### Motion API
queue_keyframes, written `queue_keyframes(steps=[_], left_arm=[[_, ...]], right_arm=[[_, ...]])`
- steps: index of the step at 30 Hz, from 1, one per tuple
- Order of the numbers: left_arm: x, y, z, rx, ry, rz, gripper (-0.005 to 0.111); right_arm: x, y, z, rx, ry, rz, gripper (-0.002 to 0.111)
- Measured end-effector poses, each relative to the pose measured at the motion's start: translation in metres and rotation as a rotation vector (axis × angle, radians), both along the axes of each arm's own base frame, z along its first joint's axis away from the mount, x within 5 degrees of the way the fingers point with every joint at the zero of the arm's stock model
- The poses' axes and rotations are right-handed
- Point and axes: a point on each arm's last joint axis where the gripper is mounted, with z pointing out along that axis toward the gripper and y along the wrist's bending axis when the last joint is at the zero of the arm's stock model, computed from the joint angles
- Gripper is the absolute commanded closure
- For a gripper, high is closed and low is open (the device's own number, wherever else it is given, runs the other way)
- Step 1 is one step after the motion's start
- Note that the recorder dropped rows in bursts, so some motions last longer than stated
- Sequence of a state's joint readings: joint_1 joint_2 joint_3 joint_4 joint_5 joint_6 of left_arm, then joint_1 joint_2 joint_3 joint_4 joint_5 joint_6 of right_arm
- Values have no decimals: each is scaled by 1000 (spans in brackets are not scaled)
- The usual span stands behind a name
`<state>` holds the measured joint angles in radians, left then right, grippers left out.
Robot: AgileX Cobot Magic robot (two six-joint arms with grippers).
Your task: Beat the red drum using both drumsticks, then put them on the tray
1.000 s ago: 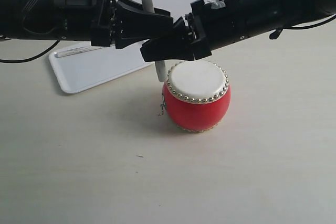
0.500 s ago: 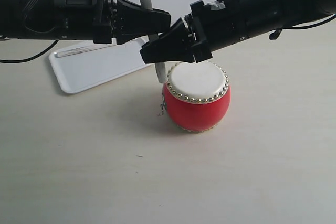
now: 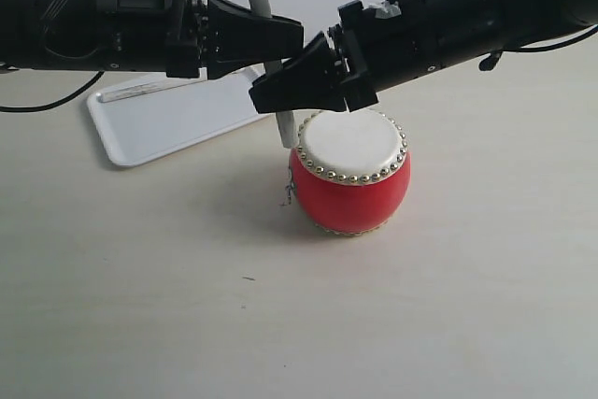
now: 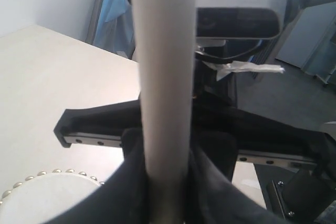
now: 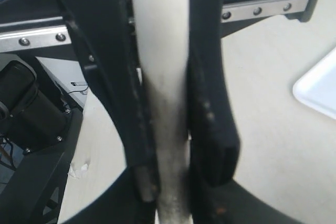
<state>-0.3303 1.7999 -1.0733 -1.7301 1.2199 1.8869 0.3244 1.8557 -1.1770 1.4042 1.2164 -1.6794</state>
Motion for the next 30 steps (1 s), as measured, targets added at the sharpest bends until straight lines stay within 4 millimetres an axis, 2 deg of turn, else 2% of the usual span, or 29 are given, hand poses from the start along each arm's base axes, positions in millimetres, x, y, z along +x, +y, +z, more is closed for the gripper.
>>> queue_keyframes(steps=[5, 11, 14, 17, 23, 30], left_arm=[[0, 0, 0, 1, -17, -1, 107], [0, 0, 0, 1, -21, -2, 107], [0, 0, 0, 1, -23, -2, 107], [-1, 0, 2, 0, -29, 0, 107], [-2, 4, 11, -8, -54, 9, 107], [-1, 7, 13, -10, -59, 18, 107]], right_arm=[[1, 0, 1, 6, 9, -9, 64], [1, 0, 1, 11, 10, -13, 53], [1, 0, 1, 12, 11, -14, 35], [1, 0, 1, 12, 11, -14, 23], [1, 1, 1, 14, 12, -15, 23], [1, 1, 1, 14, 12, -15, 23]])
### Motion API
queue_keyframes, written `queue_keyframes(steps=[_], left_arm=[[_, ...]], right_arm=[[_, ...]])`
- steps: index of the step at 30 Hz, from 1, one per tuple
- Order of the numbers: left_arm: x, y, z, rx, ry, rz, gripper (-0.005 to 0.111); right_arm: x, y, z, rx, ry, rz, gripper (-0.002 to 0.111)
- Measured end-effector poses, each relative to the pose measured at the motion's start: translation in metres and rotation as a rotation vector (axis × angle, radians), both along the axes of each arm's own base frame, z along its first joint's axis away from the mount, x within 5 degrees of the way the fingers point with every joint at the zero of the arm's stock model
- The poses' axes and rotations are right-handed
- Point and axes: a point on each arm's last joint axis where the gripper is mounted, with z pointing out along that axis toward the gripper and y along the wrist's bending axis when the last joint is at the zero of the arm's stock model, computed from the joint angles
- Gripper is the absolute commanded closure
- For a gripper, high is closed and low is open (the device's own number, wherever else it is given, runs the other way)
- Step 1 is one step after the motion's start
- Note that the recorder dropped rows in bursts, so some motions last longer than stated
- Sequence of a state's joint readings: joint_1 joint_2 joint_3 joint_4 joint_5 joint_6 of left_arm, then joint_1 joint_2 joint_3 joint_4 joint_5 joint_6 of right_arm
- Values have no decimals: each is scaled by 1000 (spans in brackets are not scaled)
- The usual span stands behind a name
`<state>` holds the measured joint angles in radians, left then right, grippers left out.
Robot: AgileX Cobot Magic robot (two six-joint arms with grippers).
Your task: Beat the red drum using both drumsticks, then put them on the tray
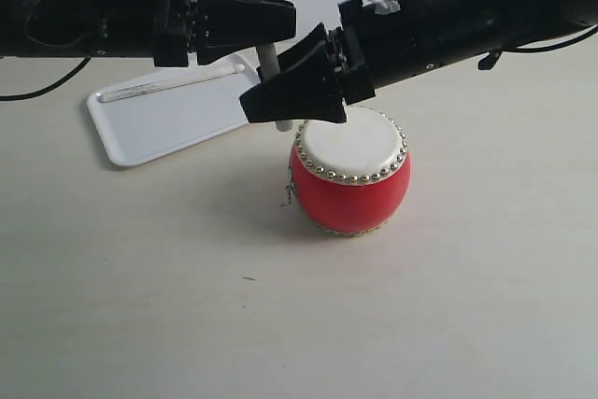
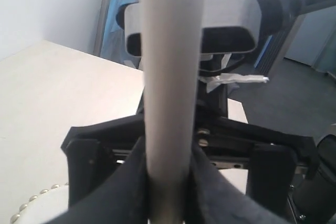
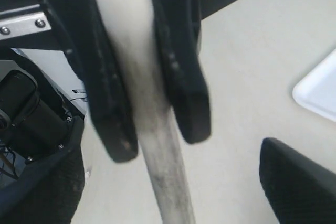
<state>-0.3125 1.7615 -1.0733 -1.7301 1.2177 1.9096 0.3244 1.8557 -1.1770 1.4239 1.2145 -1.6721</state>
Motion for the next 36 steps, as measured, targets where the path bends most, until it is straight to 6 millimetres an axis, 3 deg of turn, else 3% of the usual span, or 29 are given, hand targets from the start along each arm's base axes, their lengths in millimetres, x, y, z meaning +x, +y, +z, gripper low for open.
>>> queue_keyframes(steps=[4, 13, 21, 29, 36], left_arm=[[6, 14, 2, 13, -7, 35, 107], [19, 62, 1, 103, -21, 123, 107], [23, 91, -8, 195, 36, 156, 107], [22, 95, -11, 226, 122, 156, 107], [31, 100, -18, 286, 218, 297, 107]], right_arm=[[-1, -4, 6, -12, -20, -8, 23], [6, -37, 23, -66, 14, -123, 29], [13, -47, 21, -83, 26, -186, 60], [12, -47, 23, -77, 44, -180, 108], [-3, -51, 45, -111, -12, -155, 108]])
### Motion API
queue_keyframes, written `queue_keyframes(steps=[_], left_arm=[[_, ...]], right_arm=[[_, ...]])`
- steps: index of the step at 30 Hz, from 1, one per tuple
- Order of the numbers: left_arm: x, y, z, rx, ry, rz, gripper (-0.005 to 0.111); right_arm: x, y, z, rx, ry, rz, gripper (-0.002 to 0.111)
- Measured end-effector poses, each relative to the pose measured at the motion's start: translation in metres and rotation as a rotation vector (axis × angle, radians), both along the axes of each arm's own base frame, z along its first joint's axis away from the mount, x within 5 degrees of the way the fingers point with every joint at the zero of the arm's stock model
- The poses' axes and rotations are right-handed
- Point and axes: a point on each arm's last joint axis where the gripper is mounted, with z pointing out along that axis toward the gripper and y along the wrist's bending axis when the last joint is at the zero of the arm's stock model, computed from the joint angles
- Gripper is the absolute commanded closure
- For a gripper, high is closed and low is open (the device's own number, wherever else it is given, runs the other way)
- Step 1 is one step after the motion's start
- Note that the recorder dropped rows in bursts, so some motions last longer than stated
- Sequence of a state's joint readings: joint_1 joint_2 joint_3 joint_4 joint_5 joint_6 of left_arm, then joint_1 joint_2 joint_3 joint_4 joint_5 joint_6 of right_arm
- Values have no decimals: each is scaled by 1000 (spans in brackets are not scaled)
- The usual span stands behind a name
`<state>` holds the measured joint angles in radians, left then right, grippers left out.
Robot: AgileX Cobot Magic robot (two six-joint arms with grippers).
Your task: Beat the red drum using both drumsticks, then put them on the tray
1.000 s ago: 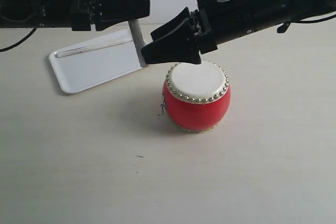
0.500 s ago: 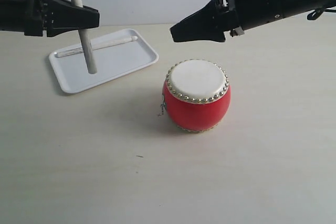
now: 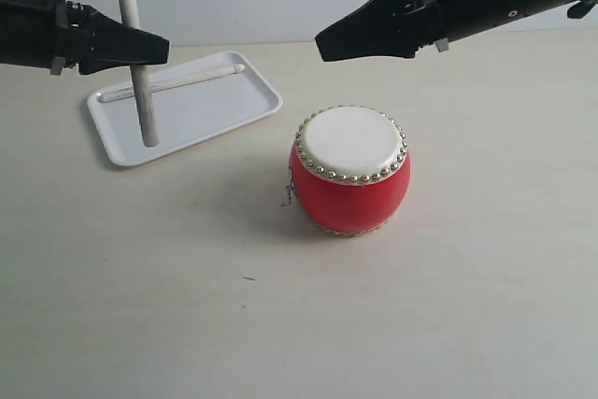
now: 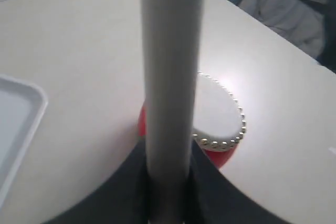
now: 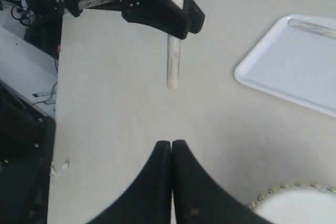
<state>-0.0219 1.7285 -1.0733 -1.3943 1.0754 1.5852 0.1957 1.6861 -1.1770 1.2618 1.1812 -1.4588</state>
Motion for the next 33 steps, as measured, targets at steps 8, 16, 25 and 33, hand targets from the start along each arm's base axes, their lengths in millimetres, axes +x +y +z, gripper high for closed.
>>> queue_keyframes(steps=[8, 16, 25, 33], left_arm=[[22, 9, 5, 313, 44, 174, 107], [44, -25, 36, 596, -169, 128, 107], [88, -32, -10, 803, -234, 42, 107], [115, -35, -56, 899, -250, -60, 107]], right_arm=[[-7, -23, 20, -260, -77, -277, 108], [-5, -30, 20, -290, -99, -383, 108], [-5, -30, 20, -289, -100, -389, 108], [-5, -30, 20, -289, -100, -389, 108]])
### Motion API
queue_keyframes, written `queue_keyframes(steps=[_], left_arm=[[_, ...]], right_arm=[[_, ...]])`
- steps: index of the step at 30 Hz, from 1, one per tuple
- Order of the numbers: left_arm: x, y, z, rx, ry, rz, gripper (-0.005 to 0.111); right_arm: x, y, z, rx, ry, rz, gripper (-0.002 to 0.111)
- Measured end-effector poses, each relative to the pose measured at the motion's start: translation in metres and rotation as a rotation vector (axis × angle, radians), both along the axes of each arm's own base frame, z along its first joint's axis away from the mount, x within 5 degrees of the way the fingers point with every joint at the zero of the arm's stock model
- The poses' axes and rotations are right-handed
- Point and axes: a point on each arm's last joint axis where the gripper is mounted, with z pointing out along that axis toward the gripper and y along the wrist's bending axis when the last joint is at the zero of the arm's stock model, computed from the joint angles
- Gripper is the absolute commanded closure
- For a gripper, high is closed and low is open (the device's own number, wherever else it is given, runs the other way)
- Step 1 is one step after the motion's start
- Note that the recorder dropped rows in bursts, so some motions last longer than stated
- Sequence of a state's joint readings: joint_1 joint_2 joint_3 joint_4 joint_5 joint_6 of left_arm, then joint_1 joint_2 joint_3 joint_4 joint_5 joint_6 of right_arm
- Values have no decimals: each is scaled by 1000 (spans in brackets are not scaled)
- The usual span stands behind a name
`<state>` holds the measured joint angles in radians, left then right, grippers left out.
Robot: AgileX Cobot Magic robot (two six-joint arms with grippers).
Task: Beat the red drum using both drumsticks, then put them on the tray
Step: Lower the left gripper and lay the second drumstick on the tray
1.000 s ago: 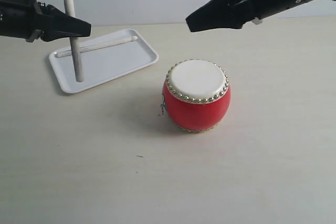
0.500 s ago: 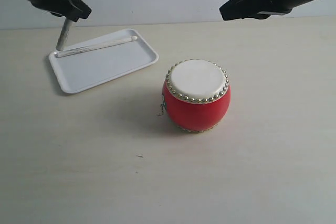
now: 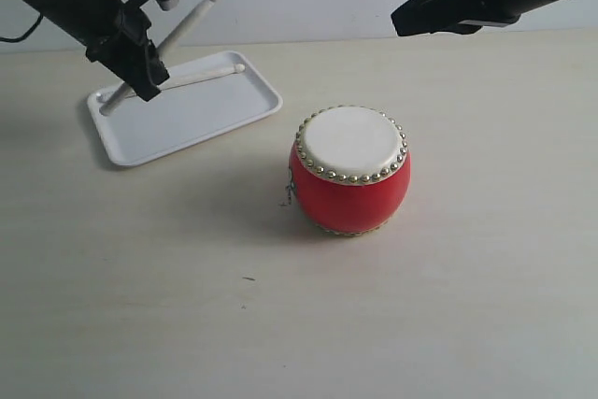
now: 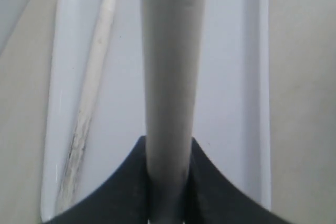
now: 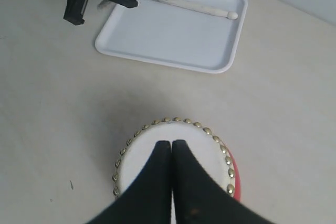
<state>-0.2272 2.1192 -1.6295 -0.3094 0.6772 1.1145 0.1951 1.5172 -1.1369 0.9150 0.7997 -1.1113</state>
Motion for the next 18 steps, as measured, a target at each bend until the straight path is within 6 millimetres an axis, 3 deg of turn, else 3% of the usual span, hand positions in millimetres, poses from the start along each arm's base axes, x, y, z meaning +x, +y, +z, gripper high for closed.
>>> queue_keyframes(steps=[14, 18], left_arm=[[18, -3, -57, 35, 29, -12, 107], [20, -3, -62, 30, 20, -3, 107]], right_arm=[[0, 0, 0, 0, 0, -1, 108], [0, 0, 0, 0, 0, -1, 108]])
